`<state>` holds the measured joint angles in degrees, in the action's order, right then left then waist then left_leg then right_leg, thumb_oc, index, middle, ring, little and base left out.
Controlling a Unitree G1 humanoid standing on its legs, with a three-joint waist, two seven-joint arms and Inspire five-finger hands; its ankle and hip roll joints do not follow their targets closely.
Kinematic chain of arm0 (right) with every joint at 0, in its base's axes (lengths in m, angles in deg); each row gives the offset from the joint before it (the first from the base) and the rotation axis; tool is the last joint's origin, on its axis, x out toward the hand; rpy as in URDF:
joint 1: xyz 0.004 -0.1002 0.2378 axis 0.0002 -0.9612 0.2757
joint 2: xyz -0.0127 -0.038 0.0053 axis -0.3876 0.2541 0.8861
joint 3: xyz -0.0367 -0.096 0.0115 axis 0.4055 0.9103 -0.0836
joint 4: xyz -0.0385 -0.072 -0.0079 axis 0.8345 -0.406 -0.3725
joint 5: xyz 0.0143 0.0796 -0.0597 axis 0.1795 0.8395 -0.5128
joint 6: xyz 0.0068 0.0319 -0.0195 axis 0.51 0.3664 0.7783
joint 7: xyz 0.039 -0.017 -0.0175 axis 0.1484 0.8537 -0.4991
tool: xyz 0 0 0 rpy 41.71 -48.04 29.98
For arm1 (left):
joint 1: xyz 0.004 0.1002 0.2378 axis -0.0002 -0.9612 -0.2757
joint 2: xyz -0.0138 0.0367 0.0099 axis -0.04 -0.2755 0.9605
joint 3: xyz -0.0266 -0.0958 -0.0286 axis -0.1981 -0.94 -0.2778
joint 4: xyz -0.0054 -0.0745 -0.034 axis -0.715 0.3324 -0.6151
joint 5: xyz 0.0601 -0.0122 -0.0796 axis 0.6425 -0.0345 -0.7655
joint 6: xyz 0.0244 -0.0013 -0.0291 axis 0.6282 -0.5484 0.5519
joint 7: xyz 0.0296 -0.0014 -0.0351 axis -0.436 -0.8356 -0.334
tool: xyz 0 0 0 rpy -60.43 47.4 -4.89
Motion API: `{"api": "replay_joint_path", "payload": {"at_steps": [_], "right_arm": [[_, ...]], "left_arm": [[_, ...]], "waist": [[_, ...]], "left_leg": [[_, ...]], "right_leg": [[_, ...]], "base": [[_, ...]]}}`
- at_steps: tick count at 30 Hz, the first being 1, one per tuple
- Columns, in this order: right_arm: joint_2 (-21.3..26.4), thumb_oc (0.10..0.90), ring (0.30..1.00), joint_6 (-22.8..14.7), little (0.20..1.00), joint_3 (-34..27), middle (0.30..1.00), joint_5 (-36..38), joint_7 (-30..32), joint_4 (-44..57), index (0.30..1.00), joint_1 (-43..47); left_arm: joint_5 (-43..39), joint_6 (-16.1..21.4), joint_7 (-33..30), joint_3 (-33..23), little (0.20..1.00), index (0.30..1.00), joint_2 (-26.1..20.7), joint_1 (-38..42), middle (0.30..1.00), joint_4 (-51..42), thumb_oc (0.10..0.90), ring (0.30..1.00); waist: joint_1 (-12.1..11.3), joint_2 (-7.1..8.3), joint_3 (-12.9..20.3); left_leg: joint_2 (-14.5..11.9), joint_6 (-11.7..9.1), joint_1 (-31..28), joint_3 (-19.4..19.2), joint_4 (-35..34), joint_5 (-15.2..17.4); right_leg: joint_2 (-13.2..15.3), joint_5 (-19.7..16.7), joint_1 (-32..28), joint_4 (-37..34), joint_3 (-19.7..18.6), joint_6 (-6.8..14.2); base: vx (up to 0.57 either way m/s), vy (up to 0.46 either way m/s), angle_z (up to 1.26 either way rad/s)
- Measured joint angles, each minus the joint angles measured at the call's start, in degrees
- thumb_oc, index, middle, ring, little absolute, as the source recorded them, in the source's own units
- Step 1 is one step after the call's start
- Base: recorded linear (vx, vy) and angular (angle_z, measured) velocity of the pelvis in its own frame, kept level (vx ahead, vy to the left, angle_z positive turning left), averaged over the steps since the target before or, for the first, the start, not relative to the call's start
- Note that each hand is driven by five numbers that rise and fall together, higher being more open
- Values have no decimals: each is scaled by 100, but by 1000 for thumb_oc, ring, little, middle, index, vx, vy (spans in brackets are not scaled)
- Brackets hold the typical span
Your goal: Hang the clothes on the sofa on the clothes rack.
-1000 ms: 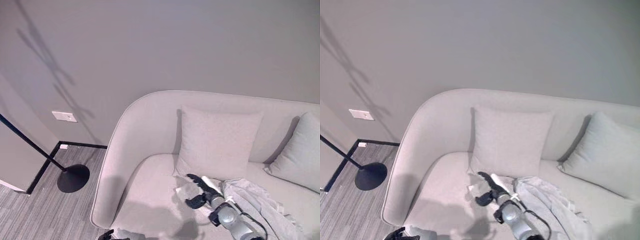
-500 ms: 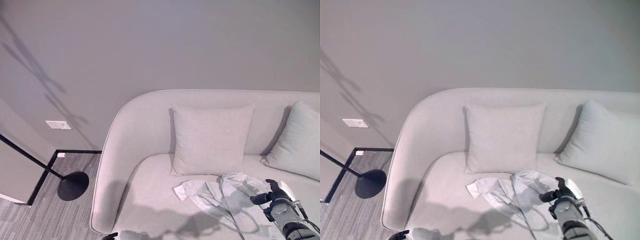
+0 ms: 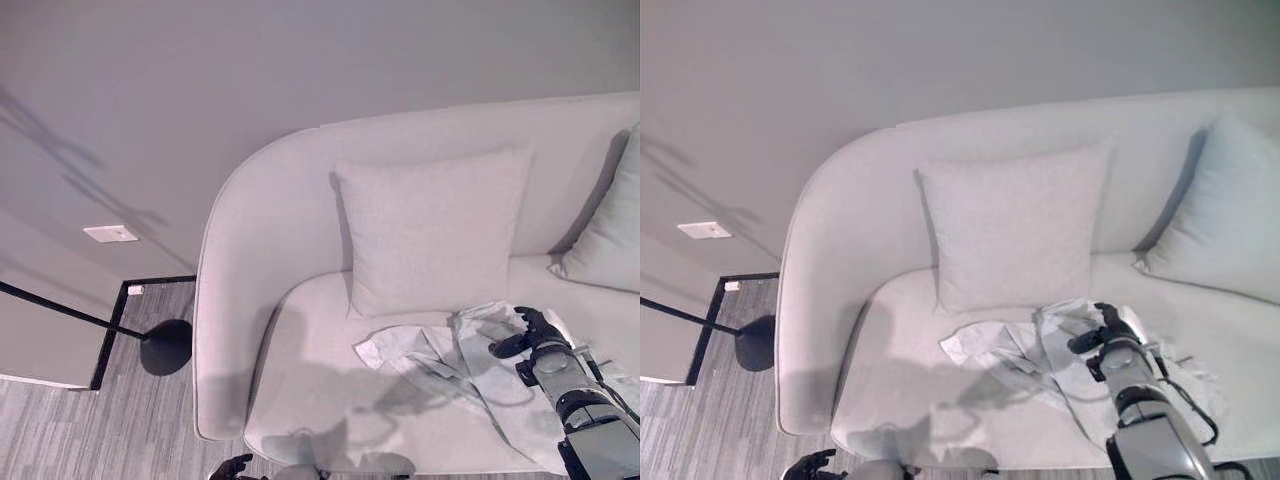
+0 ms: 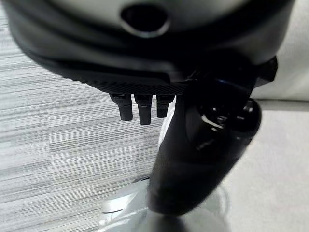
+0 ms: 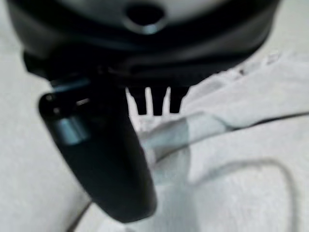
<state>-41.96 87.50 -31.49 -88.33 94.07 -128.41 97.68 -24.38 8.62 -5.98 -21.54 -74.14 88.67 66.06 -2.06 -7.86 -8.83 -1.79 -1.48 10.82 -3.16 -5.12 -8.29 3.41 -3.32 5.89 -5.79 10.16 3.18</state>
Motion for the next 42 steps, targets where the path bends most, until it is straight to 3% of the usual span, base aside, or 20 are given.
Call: {"api": "replay_joint_path", "payload": {"at_steps": [4,8,16,25,26,27,28,29,42], "right_arm": [[0,800,900,-4,900,114,900,-12,3,359,900,124],[-8,800,900,-21,900,228,900,-35,3,895,900,136],[4,800,900,17,900,659,900,-888,7,1579,900,201],[166,800,900,49,900,631,900,-1653,187,2101,900,102],[166,765,848,49,848,630,848,-1665,212,2106,848,100],[166,569,554,49,554,630,554,-1666,219,2107,554,107],[166,419,328,51,328,625,328,-1685,242,2117,328,105],[166,400,300,51,300,615,300,-1722,269,2124,300,101],[142,400,300,226,300,153,300,-2098,321,2824,300,-527]], "left_arm": [[14,12,-2,77,900,900,-93,137,900,-195,800,900],[13,29,-37,67,900,900,-245,315,900,-209,800,900],[284,92,-280,138,900,900,-528,755,900,-424,800,900],[590,177,-776,65,900,900,-703,1008,900,-594,800,900],[671,176,-789,73,900,900,-742,1037,900,-594,800,900],[727,174,-799,72,900,900,-755,1062,900,-589,800,900],[782,174,-830,72,900,900,-780,1081,900,-589,800,900],[855,175,-871,72,900,900,-785,1095,900,-590,800,900],[1355,74,-1051,-15,900,900,-804,989,900,-586,800,900]], "waist": [[54,19,-226],[145,135,-486],[180,511,-972],[173,569,-1312],[171,589,-1324],[171,607,-1333],[171,617,-1339],[171,622,-1342],[218,723,-1347]], "left_leg": [[-49,-25,214,-101,1,-21],[-84,-36,365,-179,1,-35],[-123,-44,602,-268,2,-69],[-129,-44,887,-261,2,-107],[-130,-44,891,-259,2,-107],[-130,-44,903,-259,2,-107],[-130,-44,922,-257,2,-107],[-130,-42,937,-255,2,-109],[-138,-43,581,-214,2,-130]], "right_leg": [[-46,-79,262,4,-105,-46],[-75,-126,445,4,-187,-58],[-108,-208,762,41,-281,-71],[-113,-259,1019,44,-272,-87],[-113,-259,1022,44,-269,-87],[-114,-259,1035,44,-269,-87],[-114,-259,1052,44,-267,-87],[-113,-260,1065,44,-264,-86],[-121,-273,687,44,-234,-89]], "base": [[-42,-28,-17],[-32,-21,-13],[-31,-11,-6],[-9,-9,0],[0,0,0],[0,0,0],[0,0,0],[0,0,0],[4,-3,0]]}}
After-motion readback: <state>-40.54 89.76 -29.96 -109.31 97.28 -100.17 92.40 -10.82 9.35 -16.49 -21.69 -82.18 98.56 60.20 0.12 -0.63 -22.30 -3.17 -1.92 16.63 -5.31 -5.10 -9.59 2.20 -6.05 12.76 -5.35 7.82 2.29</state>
